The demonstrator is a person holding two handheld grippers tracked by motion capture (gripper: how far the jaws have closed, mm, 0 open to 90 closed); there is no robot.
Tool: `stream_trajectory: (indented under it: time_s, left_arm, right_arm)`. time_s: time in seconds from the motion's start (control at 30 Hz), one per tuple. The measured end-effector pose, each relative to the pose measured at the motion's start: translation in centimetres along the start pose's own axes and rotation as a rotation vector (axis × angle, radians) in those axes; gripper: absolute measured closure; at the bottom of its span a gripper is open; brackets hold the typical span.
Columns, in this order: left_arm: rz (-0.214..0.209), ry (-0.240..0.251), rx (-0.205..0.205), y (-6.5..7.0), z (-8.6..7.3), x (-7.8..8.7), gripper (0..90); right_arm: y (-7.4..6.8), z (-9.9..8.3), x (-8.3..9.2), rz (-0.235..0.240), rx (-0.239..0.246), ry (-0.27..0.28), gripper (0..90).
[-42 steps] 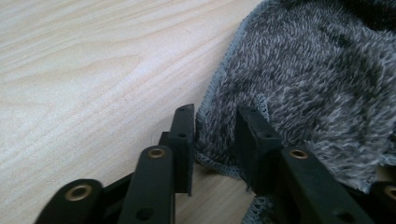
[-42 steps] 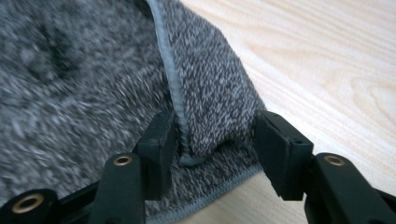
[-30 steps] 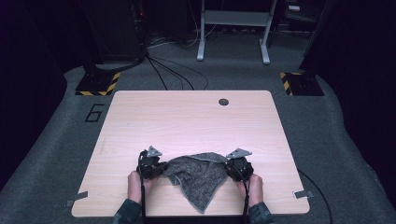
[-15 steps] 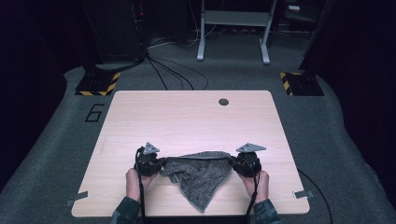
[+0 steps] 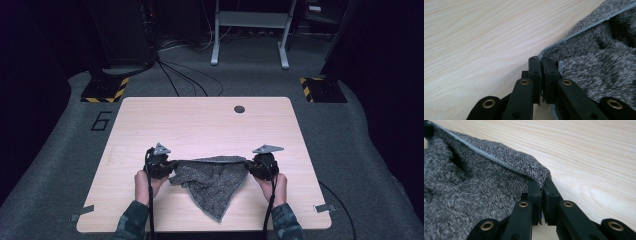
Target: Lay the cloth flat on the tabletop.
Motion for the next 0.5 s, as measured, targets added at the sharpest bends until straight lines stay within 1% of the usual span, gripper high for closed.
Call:
stream_trajectory:
  time_s: [0.03, 0.1, 0.27, 0.3, 0.33, 0.4, 0.43, 0.5]
  left_arm:
    - [-0.005, -0.003, 0.008, -0.2, 0.3, -0.2, 86.7]
    - [-0.01, -0.009, 0.012, -0.6, 0.9, -0.6, 86.8]
    - [-0.002, -0.047, -0.003, -1.8, 2.1, -2.1, 87.0]
    - [-0.003, -0.069, -0.011, -2.1, 2.3, -2.4, 87.0]
    - [-0.007, -0.078, -0.011, -2.5, 2.6, -2.8, 87.1]
    - [0.01, -0.097, -0.018, -3.2, 3.4, -3.5, 87.3]
    - [0.014, -0.099, -0.017, -3.7, 4.0, -3.8, 87.4]
    - [0.031, -0.102, -0.014, -4.6, 5.4, -4.2, 87.6]
  right_arm:
    - [0.2, 0.1, -0.3, -0.001, -0.012, -0.01, 85.8]
    - [0.8, 0.5, -0.8, -0.003, -0.003, -0.015, 85.9]
    - [2.0, 1.4, -2.1, -0.005, -0.014, -0.048, 86.0]
    - [2.3, 1.8, -2.3, -0.011, -0.004, -0.043, 86.1]
    - [2.5, 2.2, -2.5, -0.017, -0.008, -0.05, 86.1]
    - [3.1, 3.3, -3.0, -0.022, -0.002, -0.06, 86.3]
    - [3.4, 4.0, -3.2, -0.026, 0.004, -0.067, 86.4]
    - [4.1, 5.8, -3.5, -0.048, 0.022, -0.073, 86.6]
Point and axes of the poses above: each handheld gripper's, and its own axes: x roughly backward along the jaws, z roughly out of its top, y roughly to its right, the point moved 8 cm from there along -x, roughly forward along the jaws, and after that the axes turned 7 degrees about -y, right-handed, at the moved point
